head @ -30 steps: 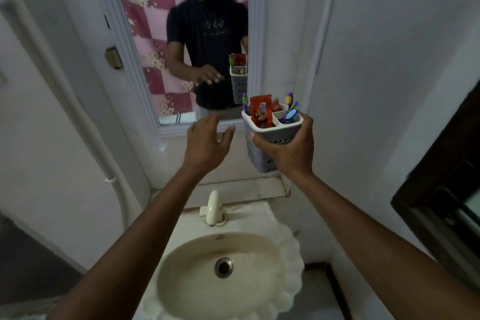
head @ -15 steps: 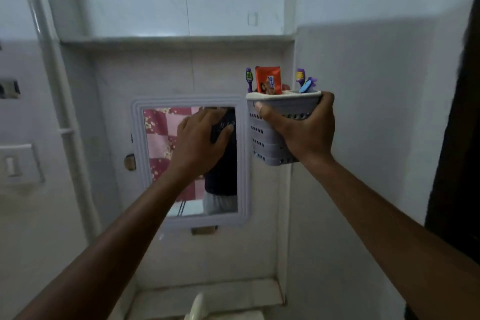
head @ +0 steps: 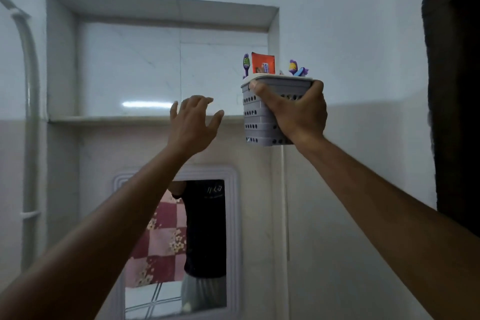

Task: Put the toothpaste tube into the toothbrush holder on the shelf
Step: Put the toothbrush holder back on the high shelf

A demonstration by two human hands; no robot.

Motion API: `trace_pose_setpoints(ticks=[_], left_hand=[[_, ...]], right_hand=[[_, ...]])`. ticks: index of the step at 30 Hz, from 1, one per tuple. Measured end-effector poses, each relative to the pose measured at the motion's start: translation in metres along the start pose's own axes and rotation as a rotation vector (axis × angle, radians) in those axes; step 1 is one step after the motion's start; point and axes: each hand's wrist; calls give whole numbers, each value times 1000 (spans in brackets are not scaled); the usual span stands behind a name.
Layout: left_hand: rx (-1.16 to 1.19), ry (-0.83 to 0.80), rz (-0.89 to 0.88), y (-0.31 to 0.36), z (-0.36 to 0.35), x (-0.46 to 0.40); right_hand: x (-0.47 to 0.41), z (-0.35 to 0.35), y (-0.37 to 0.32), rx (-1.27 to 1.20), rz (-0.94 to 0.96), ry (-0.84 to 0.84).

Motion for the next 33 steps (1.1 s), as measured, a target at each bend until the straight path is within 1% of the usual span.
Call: trace_pose_setpoints(ticks=[4, 9, 12, 14, 18, 21, 23, 28, 30, 33], left_hand=[[-34, -34, 67, -23, -25, -8], [-79, 85, 38, -34, -46, -2], [-97, 119, 36, -36, -52, -4], [-107, 149, 24, -39, -56, -2], [-120, 209, -17, -43, -58, -2], [-124, 228, -39, -43, -58, -2], [-128, 227, -40, -43, -57, -2], [-134, 196, -26, -41, -56, -2], [-136, 197, -21, -40, -55, -2], [-139, 185, -25, -42, -54, -2]], right_hand=[[-22, -15, -6, 10, 23, 20], [-52, -40, -17, -9, 43, 48], [-68, -60, -21, -2, 69, 36], [-73, -77, -17, 46, 75, -16], [-77, -112, 4, 158, 22, -185], [-71, -125, 18, 248, 34, -233], [-66, -130, 26, 328, 32, -267], [-59, -134, 42, 518, 84, -432], [-61, -136, 48, 549, 96, -464], [-62, -135, 56, 528, 96, -483]])
Point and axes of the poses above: each hand's wrist, its own x-axis away from the middle knuckle, its own z-axis out of the back of the hand, y = z × x, and after that the axes turned 1 degree about -x, right-handed
